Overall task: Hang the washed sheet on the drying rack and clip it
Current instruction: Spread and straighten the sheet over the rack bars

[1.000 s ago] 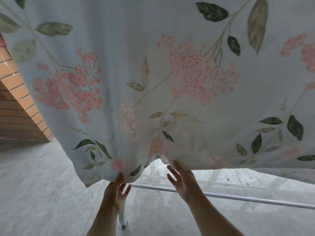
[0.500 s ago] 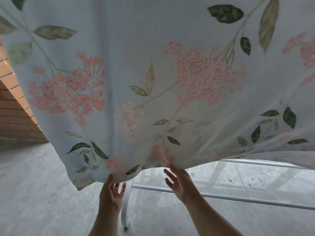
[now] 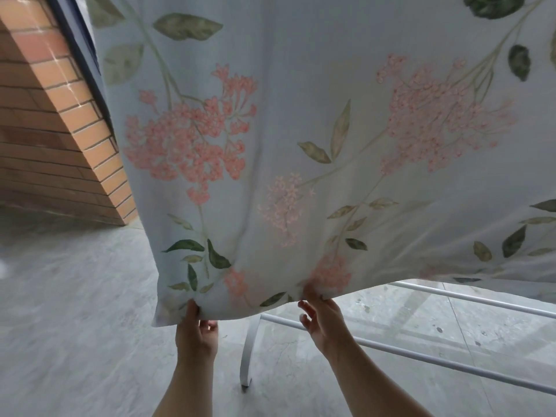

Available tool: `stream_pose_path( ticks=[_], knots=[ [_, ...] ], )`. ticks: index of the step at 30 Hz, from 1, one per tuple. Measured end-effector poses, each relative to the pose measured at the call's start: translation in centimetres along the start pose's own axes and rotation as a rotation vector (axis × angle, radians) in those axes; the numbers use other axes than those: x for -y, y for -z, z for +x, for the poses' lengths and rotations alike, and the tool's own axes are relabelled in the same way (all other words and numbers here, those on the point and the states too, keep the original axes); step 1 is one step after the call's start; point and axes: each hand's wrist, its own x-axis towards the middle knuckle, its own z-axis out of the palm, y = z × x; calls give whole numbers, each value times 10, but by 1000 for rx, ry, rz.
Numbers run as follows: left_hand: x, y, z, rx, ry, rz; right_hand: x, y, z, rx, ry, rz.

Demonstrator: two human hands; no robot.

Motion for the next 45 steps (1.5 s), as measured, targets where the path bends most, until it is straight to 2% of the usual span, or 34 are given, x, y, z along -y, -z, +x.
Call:
stream_pose_path(
  ticks=[2,3,6,9,13,16,20,25,30,34,39,45],
  knots=[
    [-1,2,-5,-216,-175,190,0,2,2,-29,14,-23],
    [-3,2,-3,-286,-181,238,1,2,2,-40,26,-32],
    [-3,-5,-4,-320,-196,283,3,1,2,-62,54,-41],
    [4,-9,-7,-356,-121,238,9,4,-1,-59,14,-25],
    [25,-21,-14,-200,44,260,30,35,-5,-23,2,29],
    [54,-37,-23,-106,92,422,49,77,-9,-65,51,40],
    [107,-63,-49,73,91,768,75,139,-20,-179,92,119],
    [165,-86,-84,303,260,988,117,191,-29,-254,200,233],
    [212,-108,-103,349,201,853,164,216,-25,-216,293,338],
    [230,-114,-102,324,204,706,188,216,-22,-182,279,323],
    [246,-121,-92,289,236,583,179,225,-27,-167,254,247],
    [254,-130,-73,253,157,412,168,251,-40,-194,263,185]
  ],
)
